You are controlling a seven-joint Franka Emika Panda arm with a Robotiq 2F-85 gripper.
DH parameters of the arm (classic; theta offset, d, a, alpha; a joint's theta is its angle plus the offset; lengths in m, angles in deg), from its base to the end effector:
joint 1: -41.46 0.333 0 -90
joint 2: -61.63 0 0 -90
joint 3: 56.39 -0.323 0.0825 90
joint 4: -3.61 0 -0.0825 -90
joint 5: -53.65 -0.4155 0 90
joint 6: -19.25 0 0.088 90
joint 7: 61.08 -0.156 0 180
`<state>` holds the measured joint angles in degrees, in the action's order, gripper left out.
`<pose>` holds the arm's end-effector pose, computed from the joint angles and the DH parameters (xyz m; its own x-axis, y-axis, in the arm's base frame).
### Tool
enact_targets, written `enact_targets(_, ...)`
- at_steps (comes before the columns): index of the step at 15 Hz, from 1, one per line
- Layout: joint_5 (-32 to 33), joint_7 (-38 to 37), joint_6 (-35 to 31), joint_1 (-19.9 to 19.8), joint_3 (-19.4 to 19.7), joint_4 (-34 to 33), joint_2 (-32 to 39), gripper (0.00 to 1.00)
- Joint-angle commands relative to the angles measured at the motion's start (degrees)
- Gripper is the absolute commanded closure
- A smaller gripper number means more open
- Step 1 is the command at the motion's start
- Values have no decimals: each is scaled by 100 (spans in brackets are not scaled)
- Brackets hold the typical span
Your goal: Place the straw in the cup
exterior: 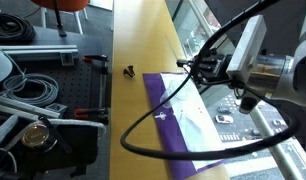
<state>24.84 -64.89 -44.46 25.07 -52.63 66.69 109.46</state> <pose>0.6566 -0.1373 0.2642 0.6886 -0.1091 -0.7169 -0.4999 -0.7875 -0.3604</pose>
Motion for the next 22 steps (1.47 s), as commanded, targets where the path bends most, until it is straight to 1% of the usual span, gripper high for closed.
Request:
enact_targets(1,-325,-256,20,-53,-138,10,122,100)
enact_targets(2,-366,-182,57,-109,-150,5,192,100)
enact_targets(8,-493,-184,138,-144,-151,-72,552,100)
enact_targets(16,-436,-235,29,-135,-94,25,415,100)
enact_targets(22,-452,-258,5,-199,-104,-162,465,100)
